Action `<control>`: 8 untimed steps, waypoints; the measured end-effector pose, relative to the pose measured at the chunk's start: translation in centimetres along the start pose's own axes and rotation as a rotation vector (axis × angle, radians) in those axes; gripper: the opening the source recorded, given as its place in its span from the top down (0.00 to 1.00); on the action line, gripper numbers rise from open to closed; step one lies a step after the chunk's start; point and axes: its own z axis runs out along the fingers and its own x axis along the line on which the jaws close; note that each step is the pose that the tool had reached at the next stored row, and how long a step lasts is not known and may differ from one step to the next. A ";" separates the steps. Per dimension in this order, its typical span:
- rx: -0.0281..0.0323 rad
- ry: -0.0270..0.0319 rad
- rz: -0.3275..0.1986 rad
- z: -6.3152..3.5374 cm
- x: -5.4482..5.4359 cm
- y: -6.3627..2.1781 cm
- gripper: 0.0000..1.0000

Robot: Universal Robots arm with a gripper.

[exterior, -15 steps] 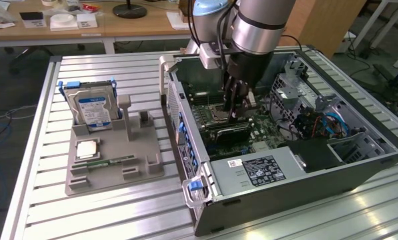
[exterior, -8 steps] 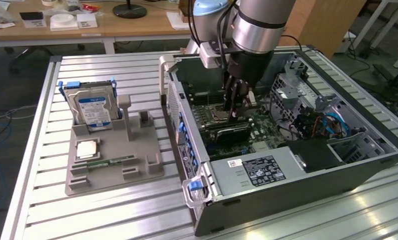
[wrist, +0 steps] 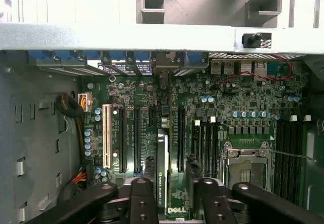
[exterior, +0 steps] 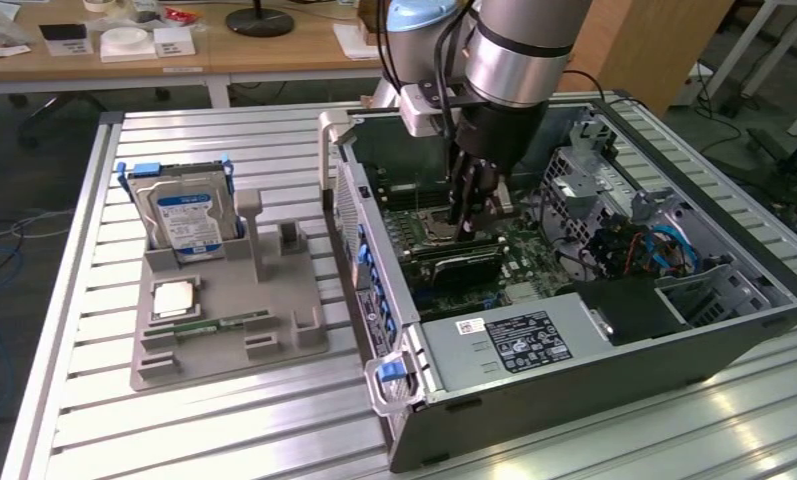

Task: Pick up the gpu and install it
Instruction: 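Press down on the gpu until it lock into place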

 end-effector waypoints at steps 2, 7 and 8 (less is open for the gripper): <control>0.0000 0.0000 0.000 0.00 0.0 0.00 0.68; 0.0000 0.0000 0.000 0.00 0.0 0.00 0.89; 0.0000 0.0000 0.000 0.00 0.0 0.00 0.89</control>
